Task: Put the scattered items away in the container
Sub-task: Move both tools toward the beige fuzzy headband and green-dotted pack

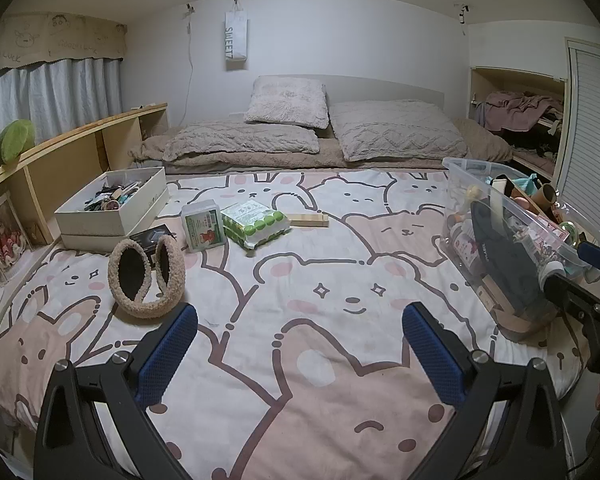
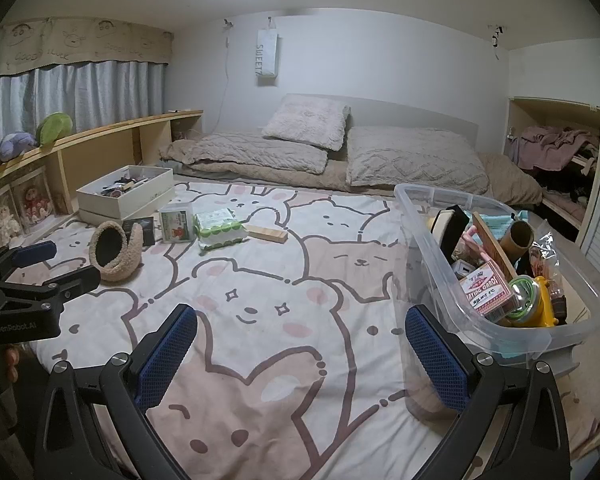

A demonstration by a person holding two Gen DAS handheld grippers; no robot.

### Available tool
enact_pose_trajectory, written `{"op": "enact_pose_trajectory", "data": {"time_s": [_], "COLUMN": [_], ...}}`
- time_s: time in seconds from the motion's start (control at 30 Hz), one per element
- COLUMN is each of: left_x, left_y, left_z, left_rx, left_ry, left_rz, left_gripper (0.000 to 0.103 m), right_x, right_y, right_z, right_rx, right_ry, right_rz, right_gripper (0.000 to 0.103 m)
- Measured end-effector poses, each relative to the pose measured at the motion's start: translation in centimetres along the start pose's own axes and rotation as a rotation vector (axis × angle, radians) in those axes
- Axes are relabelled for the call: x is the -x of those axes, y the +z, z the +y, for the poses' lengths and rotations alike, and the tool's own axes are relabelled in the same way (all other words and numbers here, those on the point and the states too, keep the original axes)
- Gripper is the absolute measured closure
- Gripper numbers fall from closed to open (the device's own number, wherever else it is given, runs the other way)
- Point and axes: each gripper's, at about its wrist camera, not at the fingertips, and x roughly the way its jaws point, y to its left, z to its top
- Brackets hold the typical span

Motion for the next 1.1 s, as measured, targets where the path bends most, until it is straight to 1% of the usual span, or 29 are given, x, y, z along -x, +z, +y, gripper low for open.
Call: {"op": "enact_pose_trajectory", "data": {"time_s": [0.37,0.57,1.1], "left_x": [0.0,-0.5,-4.1], "left_y": [0.0,-0.6,-2.0], "left_z": [0.0,0.3,0.8], "left_rx": [0.001,0.007,0.023], "left_ry": [0.001,0.002,-0.019], "left_rz": [0.001,0.013,0.107], "left_gripper": [0.000,0.000,0.000], "right_x": [-0.4,-0.8,-4.3], "right_y": [-0.1,-0.3,-1.4], "right_z": [0.1,0.4,1.0], "right_rx": [0.006,0.003,0.004], "right_ry": [0.005,0.011,0.041], "right_rz": [0.008,0.021,0.098], "right_gripper": [0.000,0.000,0.000]}}
